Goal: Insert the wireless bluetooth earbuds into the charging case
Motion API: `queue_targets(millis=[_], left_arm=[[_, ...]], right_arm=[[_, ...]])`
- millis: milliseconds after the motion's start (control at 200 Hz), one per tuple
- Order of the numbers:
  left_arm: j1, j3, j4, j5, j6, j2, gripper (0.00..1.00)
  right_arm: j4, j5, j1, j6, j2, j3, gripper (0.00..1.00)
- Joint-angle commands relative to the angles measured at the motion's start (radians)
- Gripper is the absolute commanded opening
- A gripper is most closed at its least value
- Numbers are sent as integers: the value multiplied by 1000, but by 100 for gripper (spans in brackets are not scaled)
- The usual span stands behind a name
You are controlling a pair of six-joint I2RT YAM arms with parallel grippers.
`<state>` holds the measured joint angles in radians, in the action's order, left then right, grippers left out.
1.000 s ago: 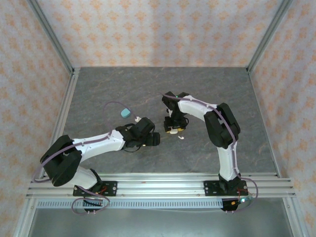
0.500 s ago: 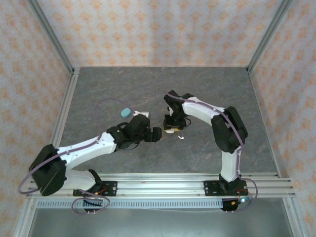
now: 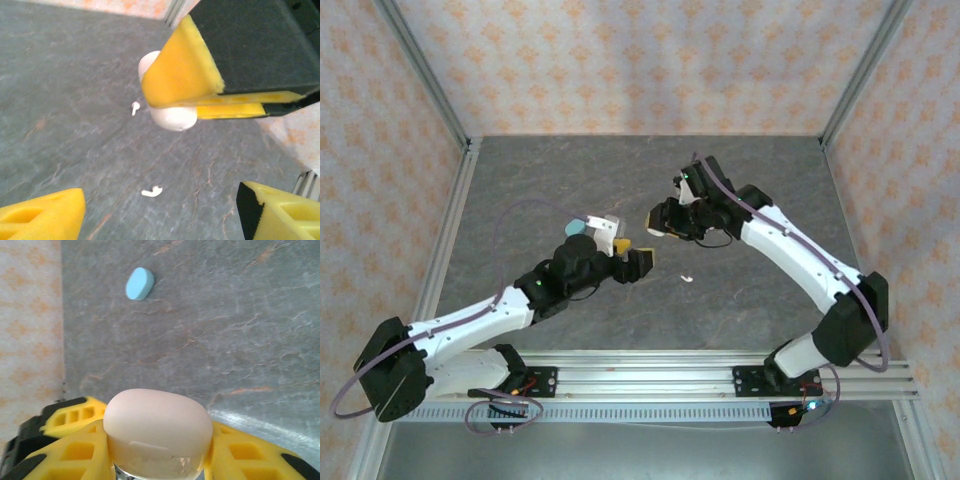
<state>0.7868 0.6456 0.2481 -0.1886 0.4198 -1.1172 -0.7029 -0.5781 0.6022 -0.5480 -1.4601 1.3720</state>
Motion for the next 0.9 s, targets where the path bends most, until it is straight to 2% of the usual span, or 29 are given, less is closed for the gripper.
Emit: queue_targets(millis=[0,140,585,716,896], left_arm=[[7,6,191,-27,-25,-28,73],[7,11,285,-30,-26,-58,71],[7,86,297,-64,-14,-125,58],[6,97,297,-63,1,-133,48],[6,110,285,-65,23,-146,25]], right_arm=[[46,-47,2,-95,68,-30,40],[46,-64,2,-126,118,-38,40],[49,-92,3,-155,161,-71,41],[69,-98,2,-164,168,-86,41],[86,-99,3,-173,184,-90,41]])
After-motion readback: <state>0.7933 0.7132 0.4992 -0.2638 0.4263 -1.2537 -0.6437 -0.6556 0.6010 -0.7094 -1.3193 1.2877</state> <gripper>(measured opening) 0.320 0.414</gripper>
